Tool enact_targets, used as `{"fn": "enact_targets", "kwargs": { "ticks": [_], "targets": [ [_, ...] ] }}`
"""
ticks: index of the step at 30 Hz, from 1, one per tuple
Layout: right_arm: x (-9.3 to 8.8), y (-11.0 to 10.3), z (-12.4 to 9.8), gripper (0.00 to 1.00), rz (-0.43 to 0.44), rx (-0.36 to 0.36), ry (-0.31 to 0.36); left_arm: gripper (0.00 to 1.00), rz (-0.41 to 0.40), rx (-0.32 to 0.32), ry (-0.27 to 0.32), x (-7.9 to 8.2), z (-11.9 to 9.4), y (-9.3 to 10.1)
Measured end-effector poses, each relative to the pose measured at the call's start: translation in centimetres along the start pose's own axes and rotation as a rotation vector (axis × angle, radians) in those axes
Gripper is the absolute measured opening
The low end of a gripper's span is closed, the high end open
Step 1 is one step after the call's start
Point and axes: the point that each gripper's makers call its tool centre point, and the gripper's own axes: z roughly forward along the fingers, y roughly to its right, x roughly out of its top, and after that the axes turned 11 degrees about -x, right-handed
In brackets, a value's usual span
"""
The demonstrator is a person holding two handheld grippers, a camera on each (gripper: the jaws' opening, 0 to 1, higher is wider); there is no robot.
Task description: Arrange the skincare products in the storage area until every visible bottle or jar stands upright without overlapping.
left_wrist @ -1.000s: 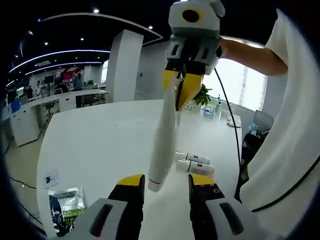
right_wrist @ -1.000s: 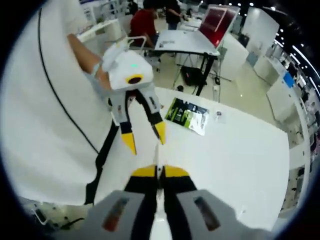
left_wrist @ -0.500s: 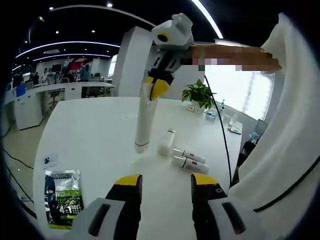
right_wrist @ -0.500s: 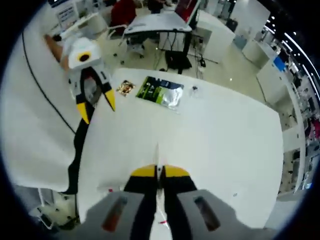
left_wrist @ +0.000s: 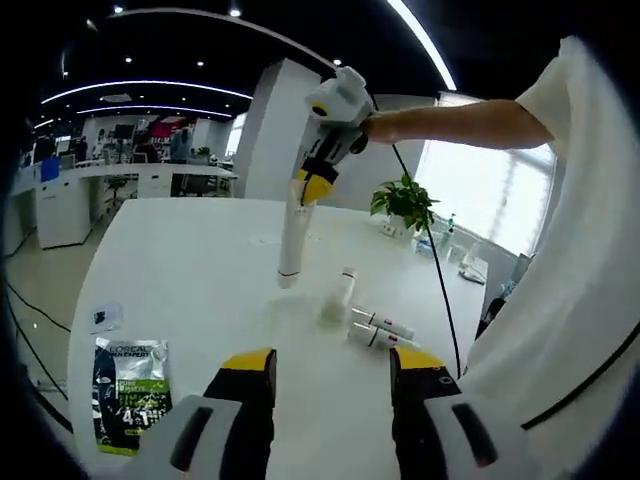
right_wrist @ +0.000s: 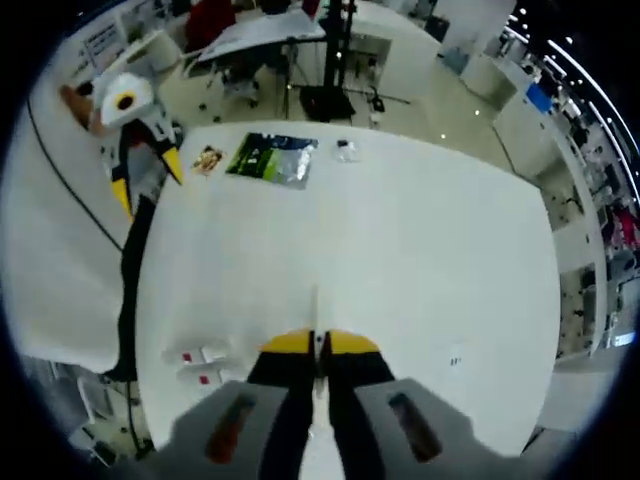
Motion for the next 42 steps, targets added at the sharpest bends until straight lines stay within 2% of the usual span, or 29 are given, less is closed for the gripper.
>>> {"fn": "enact_targets", "kwargs": {
  "ticks": [2,5,6,13,17,21,25,36,42],
  "targets": [
    [-0.3,0.6,0.3,0.01,0.006,-0.003,-0.008,0.46,-0.031,0.012,0.047,0.5,-0.3,-0.2],
    [-0.7,1.2,0.7,0.01,0.011,-0.002,-0.016,0.38,-0.141,0.016,0.12,1.1,-0.8,-0.3],
    [-0.9,1.4,0.9,0.01,0.015,0.003,-0.022,0.36,-0.148,0.023,0.125,1.1,-1.0,-0.4],
    [-1.9,2.9,1.6,0.01,0.022,-0.003,-0.044,0.34,-0.091,0.048,0.09,0.6,-1.4,-0.7],
    [-2.4,4.5,1.5,0.0,0.054,-0.024,-0.036,0.21,-0.091,0.02,0.08,0.4,-1.2,-0.1],
    [-2.8,5.3,1.5,0.0,0.071,-0.035,-0.025,0.2,-0.111,-0.013,0.086,0.6,-0.7,0.5],
    [-3.4,5.9,1.7,0.0,0.055,-0.046,-0.031,0.19,-0.106,-0.009,0.08,0.7,-0.3,0.4],
    [-4.9,6.2,1.5,0.0,0.03,-0.007,-0.068,0.19,-0.109,-0.003,0.068,1.0,0.6,-0.1],
    [-4.9,6.5,1.5,0.01,0.054,-0.002,-0.056,0.19,-0.104,-0.005,0.063,1.4,1.1,-0.1]
  ]
}}
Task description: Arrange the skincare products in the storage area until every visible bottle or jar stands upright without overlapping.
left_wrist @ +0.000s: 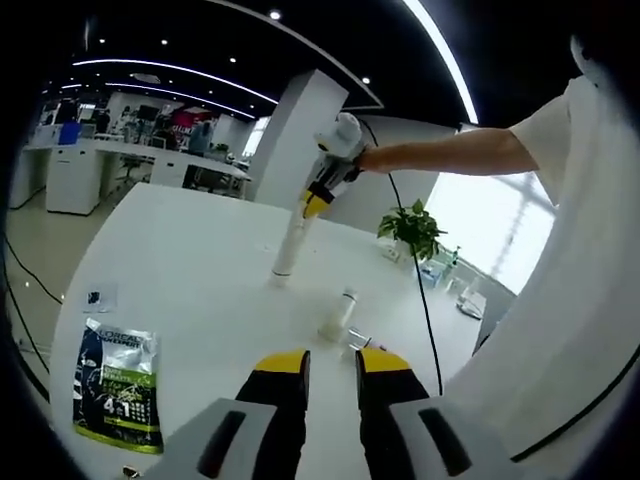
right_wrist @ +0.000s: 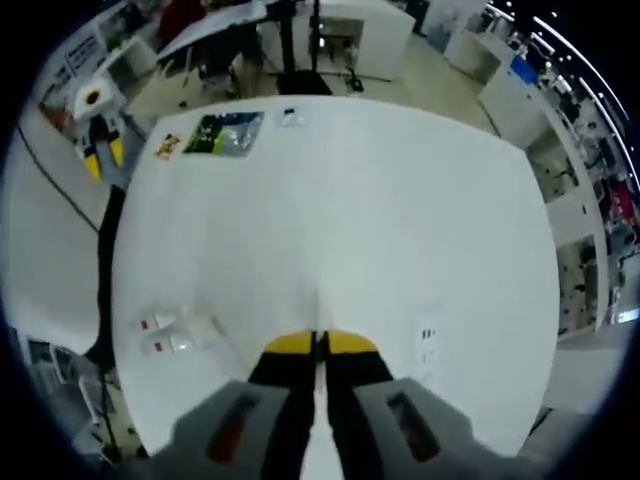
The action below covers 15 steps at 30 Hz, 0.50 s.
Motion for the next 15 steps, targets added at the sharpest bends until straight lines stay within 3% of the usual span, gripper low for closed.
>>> {"fn": "enact_targets", "kwargs": {
  "ticks": [12,15],
  "targets": [
    [-0.02,0.52,0.01,0.04,0.002,-0.013,0.024,0.19,0.016,-0.004,-0.023,-0.15,0.69,0.14],
    [0.03,0.85,-0.05,0.11,0.009,-0.03,0.032,0.19,0.016,-0.002,-0.015,-0.02,0.7,0.11]
  ]
}}
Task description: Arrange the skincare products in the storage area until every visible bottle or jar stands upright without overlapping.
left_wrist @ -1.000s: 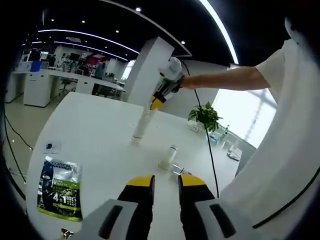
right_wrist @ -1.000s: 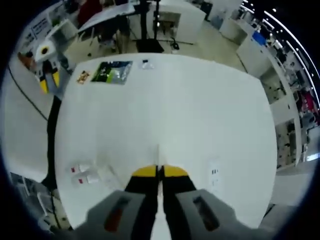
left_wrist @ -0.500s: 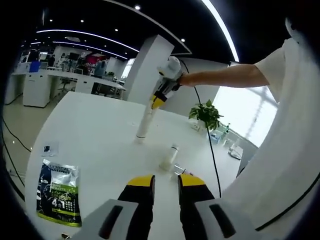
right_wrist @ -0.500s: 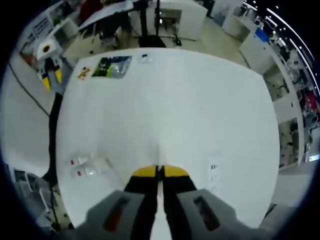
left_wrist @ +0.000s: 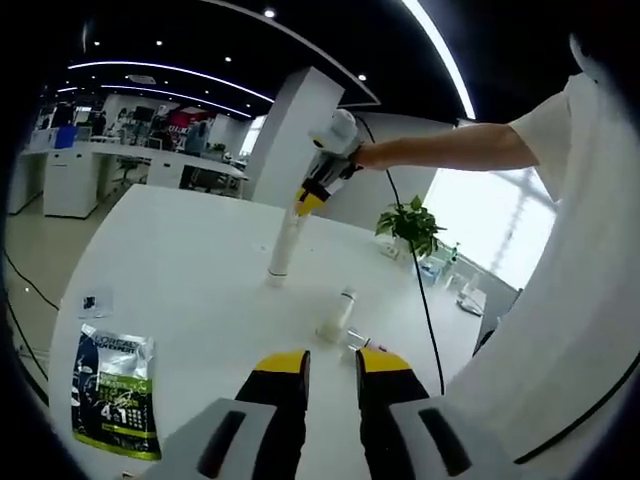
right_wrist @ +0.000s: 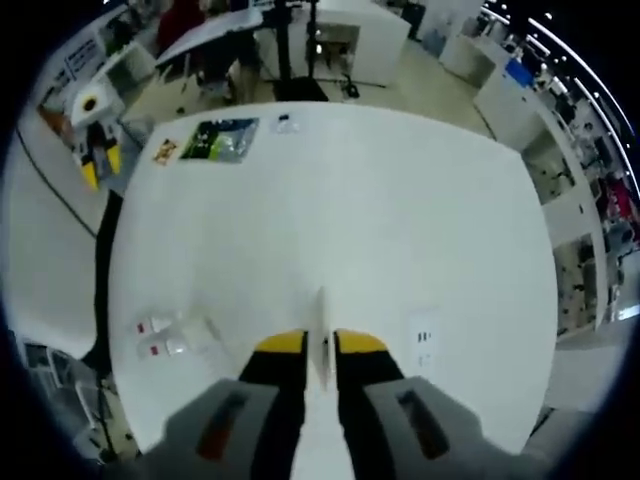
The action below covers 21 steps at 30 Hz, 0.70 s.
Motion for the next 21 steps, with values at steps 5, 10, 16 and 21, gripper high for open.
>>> {"fn": "enact_targets", "kwargs": {
  "ticks": [5,10,16,21],
  "targets": [
    [-0.1,0.2,-0.4,0.13,0.012,-0.016,0.012,0.19,0.008,0.003,-0.017,-0.5,-0.1,0.0],
    [-0.4,0.5,-1.0,0.19,0.027,-0.05,0.026,0.2,0.009,0.0,-0.024,-0.8,-0.2,0.1],
    [2.0,0.9,-4.3,0.27,0.237,-0.155,0.243,0.23,0.02,-0.001,-0.022,-0.7,0.1,0.2],
    [3.9,-2.1,-10.1,0.35,0.447,-0.216,0.508,0.23,0.058,-0.05,-0.068,-0.8,1.6,0.5]
  ]
}}
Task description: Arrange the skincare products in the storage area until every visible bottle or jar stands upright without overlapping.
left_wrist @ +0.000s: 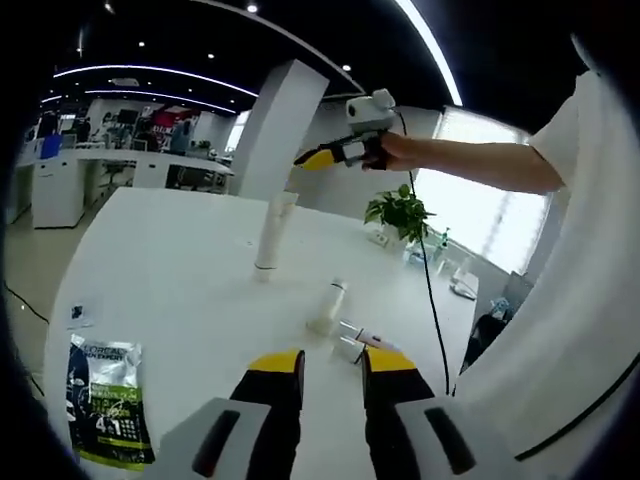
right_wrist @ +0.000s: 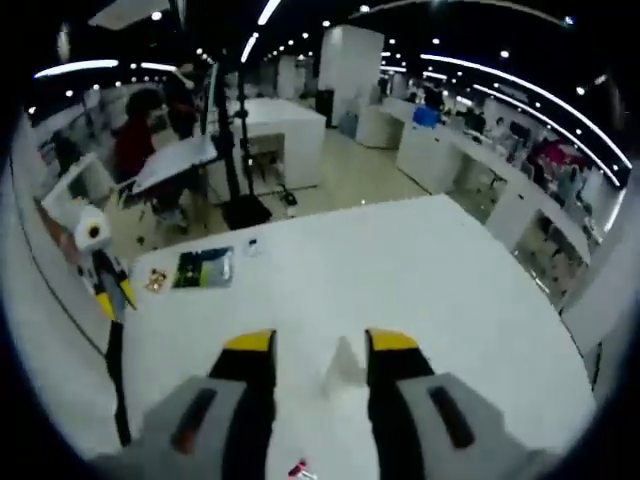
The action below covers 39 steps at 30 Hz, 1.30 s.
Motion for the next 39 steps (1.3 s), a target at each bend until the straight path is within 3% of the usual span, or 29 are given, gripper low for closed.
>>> {"fn": "enact_targets", "kwargs": {
  "ticks": [5,10,12,19,23,25,28,32,39],
  "targets": [
    [0.2,-3.2,-4.1,0.39,0.09,-0.048,0.109,0.24,0.063,-0.051,-0.051,1.2,2.2,-0.2],
    [-0.2,-6.2,-8.2,0.41,0.228,-0.112,0.201,0.36,0.09,-0.062,-0.064,2.7,4.6,-1.2],
    [-0.7,-8.7,-10.1,0.41,0.295,-0.132,0.236,0.37,0.103,-0.09,-0.093,3.3,6.9,-1.4],
    [-2.6,-12.7,-12.8,0.45,0.253,-0.181,0.201,0.43,0.189,-0.143,-0.21,3.9,12.9,-1.1],
    [-3.6,-13.5,-14.1,0.45,0.297,-0.212,0.214,0.44,0.194,-0.14,-0.223,4.7,15.6,-1.2],
    [-4.8,-13.9,-14.4,0.45,0.298,-0.225,0.187,0.45,0.196,-0.127,-0.239,4.8,16.8,-1.5],
    [-5.7,-14.4,-15.1,0.45,0.358,-0.226,0.193,0.46,0.199,-0.11,-0.272,4.6,18.5,-2.0],
    [-7.1,-15.3,-15.8,0.45,0.376,-0.231,0.185,0.46,0.21,-0.074,-0.335,3.8,20.8,-3.3],
    [-8.6,-15.8,-16.8,0.45,0.429,-0.244,0.181,0.46,0.203,-0.079,-0.503,0.4,24.1,-3.6]
  ]
}}
